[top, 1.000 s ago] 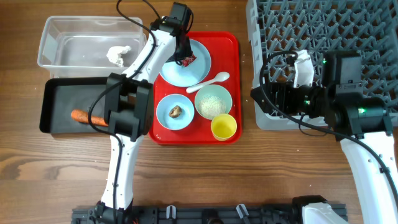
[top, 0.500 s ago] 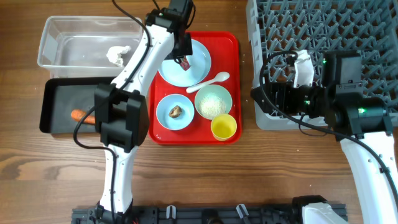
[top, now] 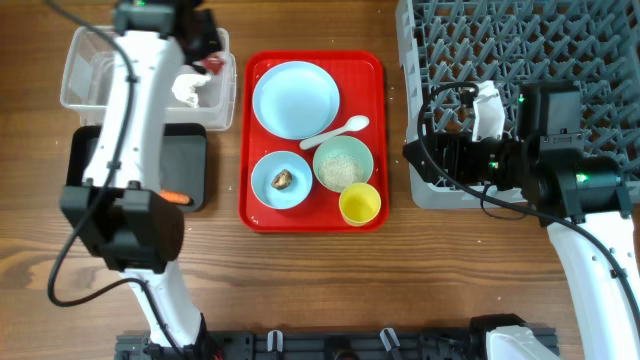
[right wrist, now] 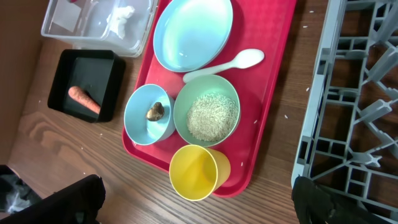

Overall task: Sort waste into correct bins and load items into the dishwasher rack
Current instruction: 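Carry the wrapper to the clear plastic bin and release it, then reach the left gripper to the blue bowl and grasp its rim, then lift the blue bowl over the black tray and tip out the mushroom, then return the empty blue bowl to the red tray and release it, then grasp the green rice bowl rim with the left gripper and lift it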

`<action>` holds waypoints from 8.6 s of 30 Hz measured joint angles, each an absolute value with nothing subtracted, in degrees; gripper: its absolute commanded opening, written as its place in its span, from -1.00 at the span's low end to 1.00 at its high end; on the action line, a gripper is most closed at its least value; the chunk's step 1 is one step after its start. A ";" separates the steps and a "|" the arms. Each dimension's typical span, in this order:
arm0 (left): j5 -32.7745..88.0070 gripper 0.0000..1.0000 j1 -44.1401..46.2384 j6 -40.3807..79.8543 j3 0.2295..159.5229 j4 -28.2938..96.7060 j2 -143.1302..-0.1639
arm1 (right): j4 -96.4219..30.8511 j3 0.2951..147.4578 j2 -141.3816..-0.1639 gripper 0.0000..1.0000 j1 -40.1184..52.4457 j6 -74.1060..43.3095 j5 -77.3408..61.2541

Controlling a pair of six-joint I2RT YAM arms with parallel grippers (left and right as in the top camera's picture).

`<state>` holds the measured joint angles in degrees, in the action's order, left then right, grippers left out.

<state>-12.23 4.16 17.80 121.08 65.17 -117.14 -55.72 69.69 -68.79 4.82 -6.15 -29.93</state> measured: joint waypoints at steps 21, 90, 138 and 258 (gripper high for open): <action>3.40 1.00 -3.18 14.74 121.10 72.49 -118.10 | -55.72 69.69 -68.79 0.99 4.82 -6.15 -29.93; 3.79 0.68 35.53 5.58 67.94 45.52 -97.10 | -56.12 69.69 -68.79 0.99 4.82 -7.27 -27.79; 40.93 -0.92 -17.80 1.56 69.69 46.87 -90.67 | -56.14 69.69 -68.79 0.99 4.82 -7.29 -27.79; 2.63 -0.92 27.51 3.38 77.25 33.45 -98.83 | -54.30 69.69 -68.79 0.99 4.82 -8.78 -27.35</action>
